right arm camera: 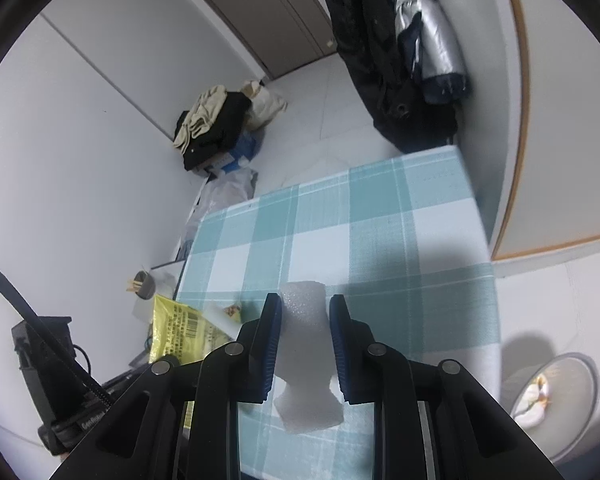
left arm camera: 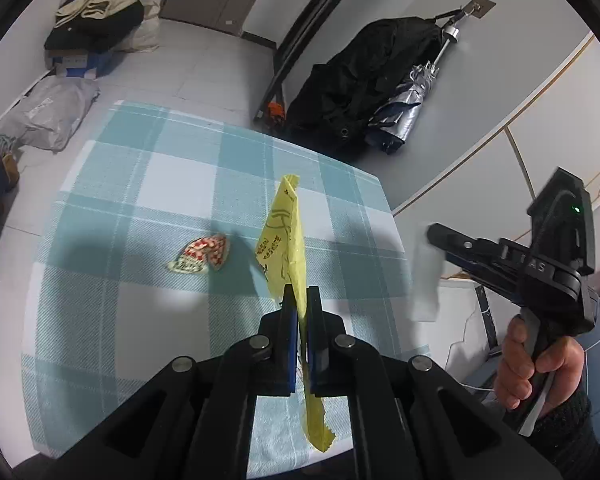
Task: Collect trash
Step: 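Lift the white foam and yellow wrapper off the table with both tools, then carry the foam and yellow wrapper over the white bin with both tools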
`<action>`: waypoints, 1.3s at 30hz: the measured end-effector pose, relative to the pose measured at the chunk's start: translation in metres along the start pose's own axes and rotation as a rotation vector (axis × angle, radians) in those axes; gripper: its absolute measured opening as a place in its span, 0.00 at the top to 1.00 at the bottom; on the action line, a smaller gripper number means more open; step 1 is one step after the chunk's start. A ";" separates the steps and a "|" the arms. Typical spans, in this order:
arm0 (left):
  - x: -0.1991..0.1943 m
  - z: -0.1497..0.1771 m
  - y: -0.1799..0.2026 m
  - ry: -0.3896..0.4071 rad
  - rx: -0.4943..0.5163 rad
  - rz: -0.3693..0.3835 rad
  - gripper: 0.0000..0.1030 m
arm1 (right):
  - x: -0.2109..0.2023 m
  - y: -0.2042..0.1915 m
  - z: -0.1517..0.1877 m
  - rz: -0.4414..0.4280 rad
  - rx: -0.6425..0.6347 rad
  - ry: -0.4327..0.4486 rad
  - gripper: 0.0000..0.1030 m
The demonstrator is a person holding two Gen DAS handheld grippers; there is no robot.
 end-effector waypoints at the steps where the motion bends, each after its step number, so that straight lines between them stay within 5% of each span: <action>1: -0.004 0.001 -0.001 0.008 -0.003 0.000 1.00 | -0.003 0.001 0.001 0.001 0.001 0.007 0.77; 25: -0.061 -0.001 0.046 0.153 0.102 0.010 1.00 | -0.089 -0.013 0.037 -0.093 0.021 0.190 0.77; 32: -0.077 0.012 0.093 0.181 0.203 0.048 1.00 | -0.152 0.001 0.051 -0.141 0.075 0.281 0.78; 39: -0.063 0.026 0.147 0.144 0.282 0.105 1.00 | -0.227 0.034 0.068 -0.077 0.107 0.390 0.78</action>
Point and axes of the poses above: each gripper's, at about its wrist camera, not at the fingertips, and x roughly the way its jaws point, y to its right, z to its underside, the point moved 3 cm from there along x, roughly the way its jaws point, and after that the axes turned 5 degrees about -x, right-handed, at the moved point
